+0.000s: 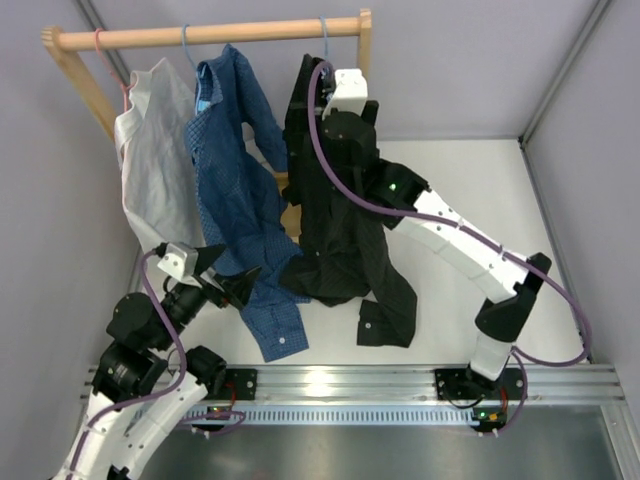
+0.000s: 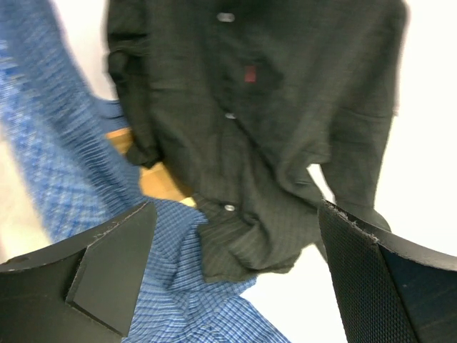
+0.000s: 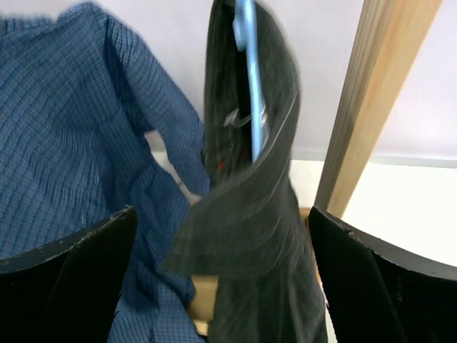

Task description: Place the shirt on the hanger

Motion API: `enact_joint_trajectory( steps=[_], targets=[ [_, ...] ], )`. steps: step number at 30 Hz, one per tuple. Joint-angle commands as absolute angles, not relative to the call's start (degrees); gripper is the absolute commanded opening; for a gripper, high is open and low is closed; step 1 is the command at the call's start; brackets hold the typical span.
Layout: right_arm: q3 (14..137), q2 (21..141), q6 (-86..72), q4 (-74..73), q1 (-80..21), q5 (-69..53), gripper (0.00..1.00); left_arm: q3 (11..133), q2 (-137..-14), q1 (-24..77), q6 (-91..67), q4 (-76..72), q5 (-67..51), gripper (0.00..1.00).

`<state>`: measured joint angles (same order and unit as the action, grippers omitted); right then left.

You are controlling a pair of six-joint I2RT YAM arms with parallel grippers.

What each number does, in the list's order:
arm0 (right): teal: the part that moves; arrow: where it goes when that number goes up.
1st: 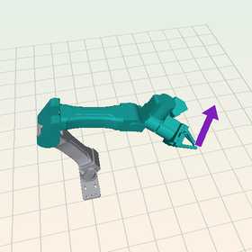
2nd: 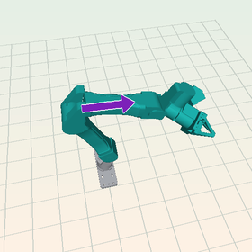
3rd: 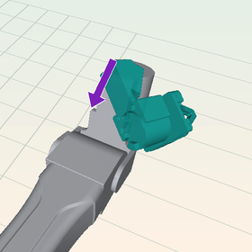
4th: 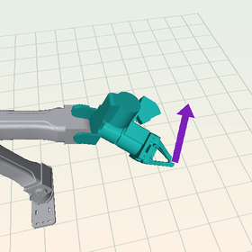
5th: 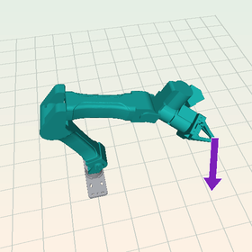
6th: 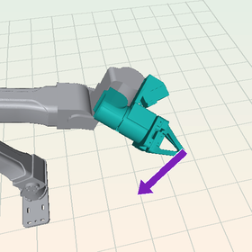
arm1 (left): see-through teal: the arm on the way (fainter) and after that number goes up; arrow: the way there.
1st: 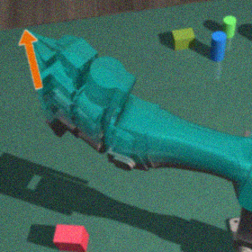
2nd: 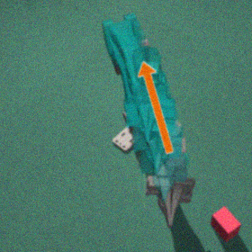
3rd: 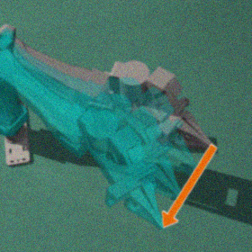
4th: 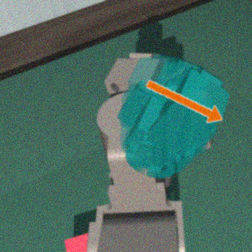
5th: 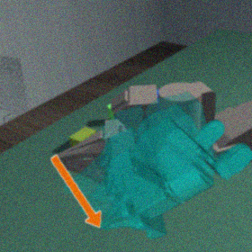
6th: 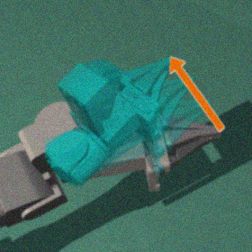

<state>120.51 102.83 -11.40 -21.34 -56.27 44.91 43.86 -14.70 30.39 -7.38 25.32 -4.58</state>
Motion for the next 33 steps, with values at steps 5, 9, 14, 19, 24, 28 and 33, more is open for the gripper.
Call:
enact_joint_trajectory(
  steps=[5,9,14,19,24,28,33],
  targets=[
    [105.49,83.19,-6.77,-16.78,-62.58,44.21,1.00,44.12,-9.76,28.83,-10.02,25.04,6.84,0.98],
    [87.26,69.03,-6.59,-17.93,-62.58,47.44,1.00,49.02,-10.37,28.83,-11.69,33.29,14.91,0.98],
    [67.97,47.26,-7.29,-20.38,-62.49,57.20,0.99,56.42,-12.22,28.92,-15.11,47.18,26.62,0.98],
    [57.06,31.23,-19.14,-36.16,-62.49,58.62,0.99,60.55,-12.39,28.92,-15.38,52.73,29.79,0.98],
    [55.46,24.88,-19.95,-43.85,-62.49,60.47,1.00,61.35,-13.79,28.92,-13.62,53.35,29.79,0.98],
    [56.42,22.77,-17.76,-44.91,-62.49,61.43,0.99,60.91,-16.60,28.83,-13.88,52.91,29.88,0.98],
    [55.29,24.43,-15.03,-45.26,-62.49,64.42,0.99,57.66,-17.32,28.92,-13.63,48.62,30.06,0.98]
  ],
)
